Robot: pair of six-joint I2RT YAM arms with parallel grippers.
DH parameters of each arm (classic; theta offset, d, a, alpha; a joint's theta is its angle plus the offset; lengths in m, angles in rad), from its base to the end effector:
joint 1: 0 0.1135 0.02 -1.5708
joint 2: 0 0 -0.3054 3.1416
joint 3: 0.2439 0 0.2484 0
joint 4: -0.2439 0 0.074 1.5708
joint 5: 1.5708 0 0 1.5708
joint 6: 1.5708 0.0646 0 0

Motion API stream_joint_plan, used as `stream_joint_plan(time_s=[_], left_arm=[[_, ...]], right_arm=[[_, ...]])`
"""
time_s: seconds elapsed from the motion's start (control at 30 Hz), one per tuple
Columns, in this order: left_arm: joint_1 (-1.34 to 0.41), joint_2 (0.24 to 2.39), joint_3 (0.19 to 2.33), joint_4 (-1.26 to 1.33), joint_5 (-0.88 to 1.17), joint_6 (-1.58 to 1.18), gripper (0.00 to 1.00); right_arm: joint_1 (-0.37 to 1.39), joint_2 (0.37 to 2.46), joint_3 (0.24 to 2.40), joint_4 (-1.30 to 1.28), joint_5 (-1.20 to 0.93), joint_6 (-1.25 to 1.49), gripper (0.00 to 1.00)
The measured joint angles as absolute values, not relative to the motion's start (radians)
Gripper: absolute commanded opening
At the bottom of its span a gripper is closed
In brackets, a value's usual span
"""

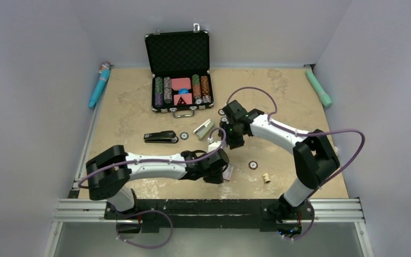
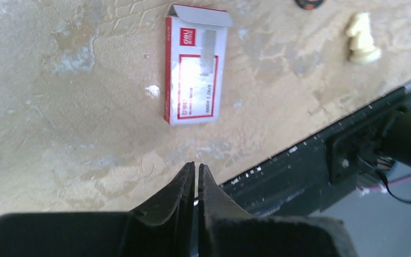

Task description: Unload the staples from the stapler

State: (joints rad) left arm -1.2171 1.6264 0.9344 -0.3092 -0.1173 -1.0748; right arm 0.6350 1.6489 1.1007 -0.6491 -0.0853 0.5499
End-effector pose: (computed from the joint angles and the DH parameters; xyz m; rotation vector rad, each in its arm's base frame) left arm 0.1232 -0.3120 0.1945 0.1471 2.7233 -0.6614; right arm 0.2635 0.2010 0.2147 -0.1443 2.8480 0.4018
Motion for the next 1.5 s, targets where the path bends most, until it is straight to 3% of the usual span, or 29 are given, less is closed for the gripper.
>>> stream_joint_plan(time_s=[0.07, 0.17, 0.2, 0.23, 0.27, 0.4, 0.63, 0.97, 1.2, 1.5], left_arm=[[-1.217, 1.576, 0.934, -0.336, -0.113, -1.047, 0.26], [-1.217, 1.467, 0.935, -0.391, -0.115, -1.005, 0.53], [-1.217, 1.437, 0.935, -0.407, -0.119, -0.993, 0.88], [-1.217, 1.399, 0.935, -0.429, -0.127, -0.982, 0.98], [-1.217, 1.360, 0.935, -0.456, -0.137, -0.969, 1.00], [-1.215, 1.201, 0.939, -0.570, -0.192, -0.947, 1.00], [-1.165, 0.996, 1.041, -0.827, -0.317, -0.870, 1.00], [-1.044, 0.870, 1.129, -1.081, -0.489, -0.717, 1.00], [-0.981, 0.802, 1.128, -1.116, -0.605, -0.598, 1.00], [-0.981, 0.599, 0.952, -1.055, -0.689, -0.535, 1.00]], right_arm=[[0.635, 1.649, 1.148, -0.661, -0.070, 0.555, 0.53], [0.635, 1.649, 1.213, -0.678, -0.061, 0.561, 0.61], [0.635, 1.649, 1.229, -0.682, -0.060, 0.563, 0.67], [0.635, 1.649, 1.248, -0.690, -0.057, 0.566, 0.70], [0.635, 1.649, 1.265, -0.696, -0.052, 0.567, 0.82], [0.635, 1.649, 1.322, -0.709, -0.044, 0.567, 0.99], [0.635, 1.607, 1.434, -0.726, -0.046, 0.546, 0.99], [0.635, 1.338, 1.441, -0.645, -0.067, 0.499, 0.99], [0.635, 1.085, 1.325, -0.502, -0.070, 0.477, 0.99], [0.635, 0.657, 0.965, -0.236, -0.061, 0.568, 0.99]])
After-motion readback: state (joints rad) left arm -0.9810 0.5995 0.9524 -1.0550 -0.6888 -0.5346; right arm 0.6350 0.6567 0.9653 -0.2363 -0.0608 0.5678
